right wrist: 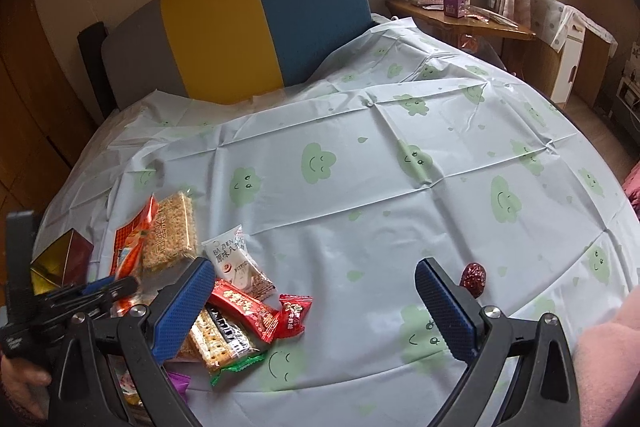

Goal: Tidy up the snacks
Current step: 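Lift the orange bag into the gold box lid and open the left gripper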

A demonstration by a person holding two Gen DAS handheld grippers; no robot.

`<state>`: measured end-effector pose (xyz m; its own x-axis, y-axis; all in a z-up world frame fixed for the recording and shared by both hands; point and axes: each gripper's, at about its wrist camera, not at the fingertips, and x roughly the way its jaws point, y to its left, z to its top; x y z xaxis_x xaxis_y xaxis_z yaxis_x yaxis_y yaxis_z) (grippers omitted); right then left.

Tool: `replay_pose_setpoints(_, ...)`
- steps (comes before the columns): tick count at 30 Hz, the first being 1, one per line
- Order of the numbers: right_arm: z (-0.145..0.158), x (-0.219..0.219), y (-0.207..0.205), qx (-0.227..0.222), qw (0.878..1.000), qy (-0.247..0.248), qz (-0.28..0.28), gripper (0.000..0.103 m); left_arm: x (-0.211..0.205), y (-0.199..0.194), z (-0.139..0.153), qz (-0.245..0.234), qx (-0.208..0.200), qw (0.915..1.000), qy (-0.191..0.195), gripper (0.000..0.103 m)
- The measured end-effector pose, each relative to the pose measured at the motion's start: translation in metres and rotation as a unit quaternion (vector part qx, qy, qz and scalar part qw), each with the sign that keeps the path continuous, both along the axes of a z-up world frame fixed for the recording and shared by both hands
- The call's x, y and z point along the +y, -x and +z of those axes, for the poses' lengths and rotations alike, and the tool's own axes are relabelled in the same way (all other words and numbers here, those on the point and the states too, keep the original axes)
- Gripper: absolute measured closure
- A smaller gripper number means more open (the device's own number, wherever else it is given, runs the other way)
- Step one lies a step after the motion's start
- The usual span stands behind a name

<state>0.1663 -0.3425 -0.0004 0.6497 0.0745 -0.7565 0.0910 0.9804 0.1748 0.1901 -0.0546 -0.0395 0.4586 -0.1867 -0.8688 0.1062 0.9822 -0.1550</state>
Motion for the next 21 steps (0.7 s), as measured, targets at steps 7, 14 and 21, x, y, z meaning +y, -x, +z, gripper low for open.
replay_pose_setpoints(7,-0.002,-0.003,0.000,0.004,1.000,0.009,-0.013,0.001,0.018,0.017,0.017,-0.006,-0.043,0.9982,0.042,0.091)
replay_pose_setpoints(14,-0.003,0.000,0.000,0.007,1.000,0.017,-0.009,0.004,0.039,0.040,0.047,-0.012,-0.088,0.9941,0.061,0.099)
replay_pose_setpoints(21,-0.009,0.014,0.000,0.025,0.999,0.015,0.030,0.009,0.058,0.054,0.060,0.002,-0.105,0.9911,0.082,0.099)
